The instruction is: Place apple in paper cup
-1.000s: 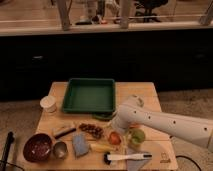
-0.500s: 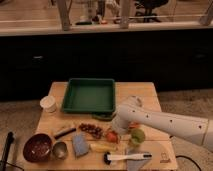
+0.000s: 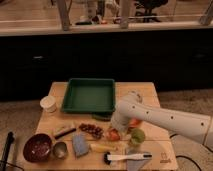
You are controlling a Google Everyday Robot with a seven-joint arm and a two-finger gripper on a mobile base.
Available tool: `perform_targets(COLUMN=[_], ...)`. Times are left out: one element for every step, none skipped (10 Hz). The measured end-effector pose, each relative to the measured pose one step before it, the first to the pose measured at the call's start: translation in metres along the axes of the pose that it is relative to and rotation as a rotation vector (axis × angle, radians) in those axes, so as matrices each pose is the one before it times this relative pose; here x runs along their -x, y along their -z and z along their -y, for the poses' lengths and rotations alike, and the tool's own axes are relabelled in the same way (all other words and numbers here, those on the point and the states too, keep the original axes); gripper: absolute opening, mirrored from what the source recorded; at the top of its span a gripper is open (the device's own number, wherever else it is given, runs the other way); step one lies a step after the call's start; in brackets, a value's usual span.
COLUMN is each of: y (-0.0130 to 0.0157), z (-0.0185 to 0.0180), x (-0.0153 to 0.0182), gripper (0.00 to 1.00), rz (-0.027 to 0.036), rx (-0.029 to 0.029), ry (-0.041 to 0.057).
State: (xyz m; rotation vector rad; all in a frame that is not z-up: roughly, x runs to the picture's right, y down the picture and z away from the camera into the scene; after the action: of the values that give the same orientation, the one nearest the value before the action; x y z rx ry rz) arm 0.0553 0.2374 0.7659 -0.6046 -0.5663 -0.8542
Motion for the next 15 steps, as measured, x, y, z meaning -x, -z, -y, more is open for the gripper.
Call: perform_targets(y=[0.00763, 0.00807, 0.00525, 0.00447, 0.00495, 0.00347, 0.00254, 0.00431, 0.00482, 0.00536, 0.00849, 0.00786, 0.00464, 0.00506, 0.00664], z=[0.00307, 0.00498, 0.00507, 0.00372, 0.00240, 0.00234, 0.00229, 0.00302, 0.00193, 0.00295, 0.00782, 0.00843, 0.00581, 0.00653, 0.00954], x=[0.00096, 0.00175, 0.00147, 0.00097, 0.00030, 0.00039, 0.00055, 0.00057, 0.00016, -0.00058, -0.00030, 0.00037, -0.00036, -0.00031, -0.00058], gripper=[0.00, 0.00, 0.00, 0.00, 0.00, 0.00, 0.00, 0.00, 0.00, 0.00, 0.00, 0.00, 0.00, 0.00, 0.00], rz=[-0.00713, -0.00822, -0.00705, -0.00545, -0.00699, -0.00502, -0.00422, -0.00700, -0.00797, -0.01128, -0.01519, -0.01491, -0.01006, -0.00892, -0.01155], rx=[-0.00379, -0.00226, -0.00280, -0.00231, 0.00045, 0.00033, -0.00024, -0.00043, 0.00188, 0.00258, -0.00097, 0.00922, 0.00457, 0.00533, 0.00851], ry=[0.01498, 0.01793, 0.01563, 0.01131, 0.00949, 0.00791, 0.00683, 0.00800, 0.00673, 0.00820, 0.01422, 0.01982, 0.01220, 0.01261, 0.01872])
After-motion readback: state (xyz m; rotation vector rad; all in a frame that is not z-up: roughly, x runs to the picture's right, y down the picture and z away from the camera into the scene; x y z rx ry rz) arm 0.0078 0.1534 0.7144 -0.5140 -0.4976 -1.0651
